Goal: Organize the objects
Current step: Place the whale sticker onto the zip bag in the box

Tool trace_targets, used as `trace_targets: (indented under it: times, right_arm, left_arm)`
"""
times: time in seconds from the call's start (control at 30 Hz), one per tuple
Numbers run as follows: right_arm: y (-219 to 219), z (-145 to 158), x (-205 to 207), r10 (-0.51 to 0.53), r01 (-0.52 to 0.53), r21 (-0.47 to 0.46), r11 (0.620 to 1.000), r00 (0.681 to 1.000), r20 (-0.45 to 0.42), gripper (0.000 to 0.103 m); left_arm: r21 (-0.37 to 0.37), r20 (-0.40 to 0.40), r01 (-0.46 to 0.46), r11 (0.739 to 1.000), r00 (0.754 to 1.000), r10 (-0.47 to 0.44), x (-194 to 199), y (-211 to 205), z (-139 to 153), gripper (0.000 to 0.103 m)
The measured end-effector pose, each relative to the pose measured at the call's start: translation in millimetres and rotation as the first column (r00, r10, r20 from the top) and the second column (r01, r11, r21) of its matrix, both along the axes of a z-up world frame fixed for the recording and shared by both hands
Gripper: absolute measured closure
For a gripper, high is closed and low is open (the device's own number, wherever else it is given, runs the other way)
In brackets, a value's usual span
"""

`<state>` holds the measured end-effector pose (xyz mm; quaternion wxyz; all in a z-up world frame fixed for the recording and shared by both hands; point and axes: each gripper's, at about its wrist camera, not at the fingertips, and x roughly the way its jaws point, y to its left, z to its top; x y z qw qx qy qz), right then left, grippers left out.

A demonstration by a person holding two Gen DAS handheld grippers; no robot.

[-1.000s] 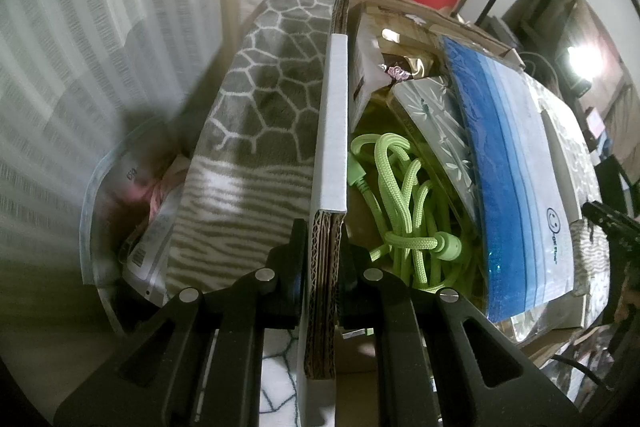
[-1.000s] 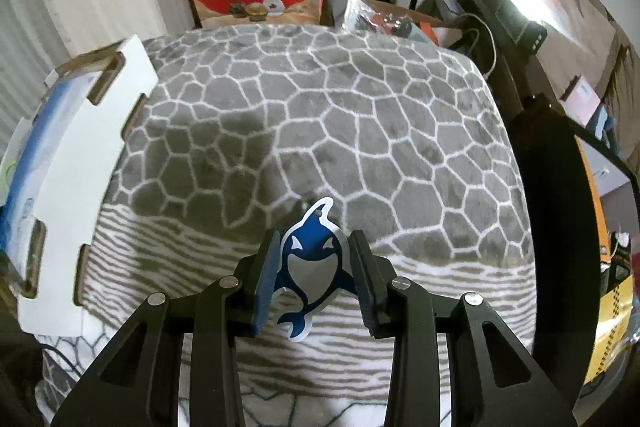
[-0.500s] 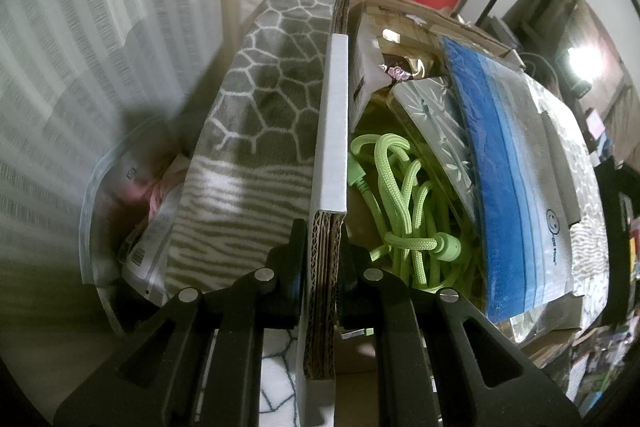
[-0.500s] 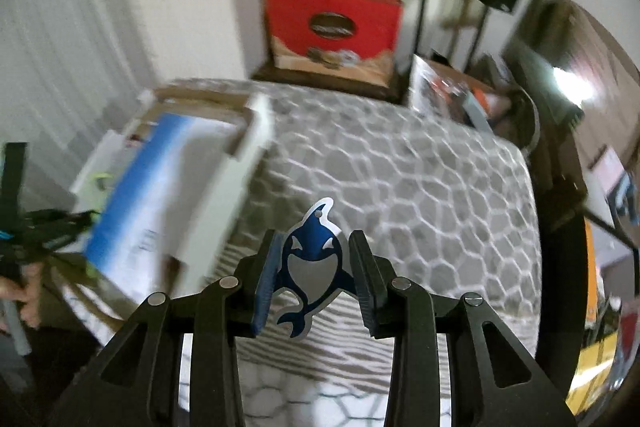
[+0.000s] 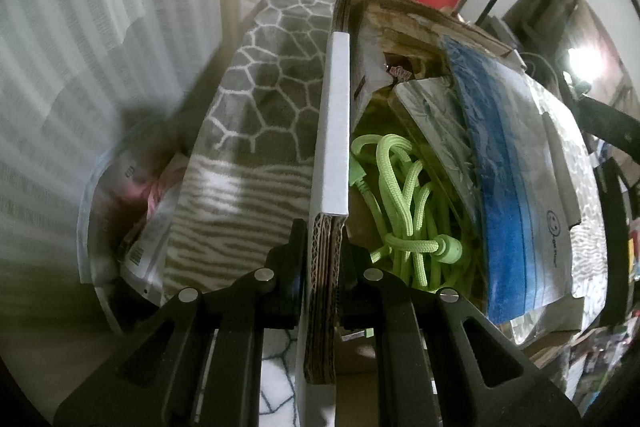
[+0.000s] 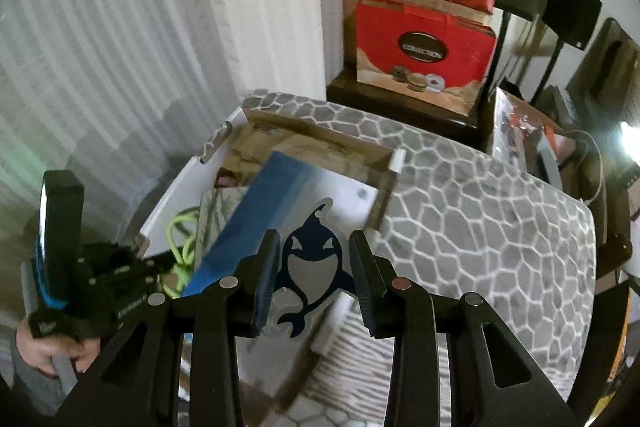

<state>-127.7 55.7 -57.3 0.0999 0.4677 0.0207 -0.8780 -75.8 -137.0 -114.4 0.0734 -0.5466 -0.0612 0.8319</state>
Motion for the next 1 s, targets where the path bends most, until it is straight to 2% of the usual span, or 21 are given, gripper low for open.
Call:
trace_targets:
  times: [0.13,0.17,0.27,0.4,0.6,0.9,1.0]
  right_arm:
    - [-3,-12,-12,-0.012,0.013,-0.028,1.0,0.999,0.034,0.066]
    - [-1,-13,-13,-0.017,0.019,-0.041,0.999,0.999,0.042,0.063]
    - [4,-11,-11,-0.031,0.034,-0.061,0.998,0.999,0.038,0.059]
    - [17,-6,-2,-0.061,0.064,-0.079,0.995,0.998,0.03,0.059]
    - [39,-7,28,-0.095,0.1,-0.118,0.988,0.994,0.047,0.059]
    - [45,-29,85,-0.041,0.067,-0.219,0.973,0.991,0.125,0.059]
    - [45,-31,98,-0.034,0.068,-0.262,0.963,0.99,0.134,0.059]
  left_arm:
    - [0.002,0.001,0.002,1.0,1.0,-0.002,0,0,-1,0.092]
    - [0.004,0.001,0.002,1.0,1.0,-0.002,0,-1,-1,0.092]
    - [0.005,0.003,0.001,1.0,1.0,-0.001,0,-1,-1,0.092]
    - [0.007,0.003,0.001,1.0,1.0,-0.001,0,0,-1,0.092]
    - [0.005,0.002,0.007,1.0,1.0,-0.007,1,3,0,0.092]
    - [-0.008,0.0,0.016,1.0,1.0,-0.016,3,7,0,0.092]
    - [0.011,0.011,0.018,1.0,1.0,-0.018,6,7,0,0.091]
